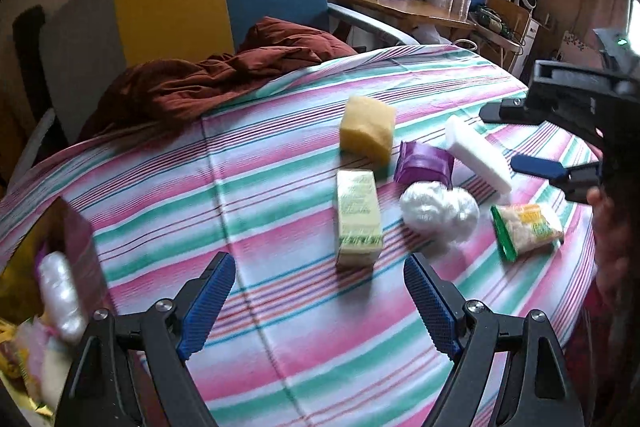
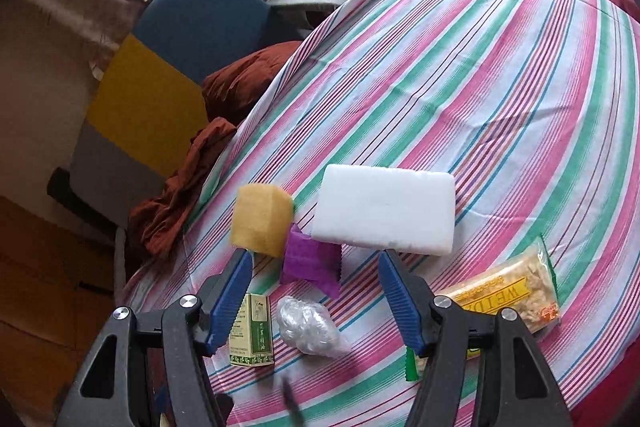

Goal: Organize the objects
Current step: 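Grasp the green-white medicine box with the left tool while the right tool grasps the clear plastic bundle, then carry the medicine box and plastic bundle over the gold tray with both tools, then open both tools to drop the medicine box and plastic bundle into the tray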

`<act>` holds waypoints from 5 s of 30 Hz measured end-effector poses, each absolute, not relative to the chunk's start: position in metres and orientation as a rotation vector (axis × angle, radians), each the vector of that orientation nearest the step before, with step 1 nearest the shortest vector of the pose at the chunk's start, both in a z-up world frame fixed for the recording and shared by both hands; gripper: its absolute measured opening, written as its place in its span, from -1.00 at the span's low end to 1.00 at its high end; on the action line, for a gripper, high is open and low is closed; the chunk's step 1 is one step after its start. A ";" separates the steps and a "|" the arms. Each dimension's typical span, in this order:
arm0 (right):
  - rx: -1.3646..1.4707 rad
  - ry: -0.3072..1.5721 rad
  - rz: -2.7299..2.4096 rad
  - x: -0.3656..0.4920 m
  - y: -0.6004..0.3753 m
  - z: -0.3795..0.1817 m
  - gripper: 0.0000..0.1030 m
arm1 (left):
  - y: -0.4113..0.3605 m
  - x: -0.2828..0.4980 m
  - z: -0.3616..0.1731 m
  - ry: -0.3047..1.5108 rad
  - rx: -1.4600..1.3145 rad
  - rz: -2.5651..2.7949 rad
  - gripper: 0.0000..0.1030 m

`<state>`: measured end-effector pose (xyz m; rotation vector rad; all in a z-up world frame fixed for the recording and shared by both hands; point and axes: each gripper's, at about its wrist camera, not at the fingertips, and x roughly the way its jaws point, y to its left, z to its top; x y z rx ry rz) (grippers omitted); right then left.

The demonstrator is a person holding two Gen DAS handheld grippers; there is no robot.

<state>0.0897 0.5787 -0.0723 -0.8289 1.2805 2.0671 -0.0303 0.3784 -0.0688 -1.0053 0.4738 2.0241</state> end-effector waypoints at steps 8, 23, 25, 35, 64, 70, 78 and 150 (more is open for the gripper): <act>-0.912 1.245 2.080 0.078 0.576 -0.078 0.29 | 0.419 -0.043 -0.082 0.503 -0.996 2.006 0.68; -1.140 0.987 2.173 0.044 0.554 -0.079 0.29 | 0.419 -0.067 -0.115 0.468 -1.105 2.024 -0.42; -1.228 0.904 2.181 0.033 0.544 -0.084 0.29 | 0.414 -0.064 -0.115 0.474 -1.094 2.031 -0.42; -1.506 0.695 2.109 0.011 0.522 -0.114 0.28 | 0.391 -0.048 -0.116 0.456 -1.098 2.063 -0.42; -1.409 0.679 2.298 0.015 0.501 -0.096 -0.27 | 0.354 -0.023 -0.118 0.432 -1.035 2.071 -0.42; -1.342 0.667 2.337 0.015 0.498 -0.088 -0.27 | 0.355 -0.023 -0.116 0.440 -1.045 2.080 -0.42; -1.281 0.594 2.462 0.012 0.481 -0.072 -0.27 | 0.343 -0.009 -0.090 0.452 -0.990 2.097 -0.42; -1.472 0.244 2.901 -0.026 0.214 -0.041 -0.04 | 0.036 -0.057 -0.030 -0.005 -1.074 2.646 0.13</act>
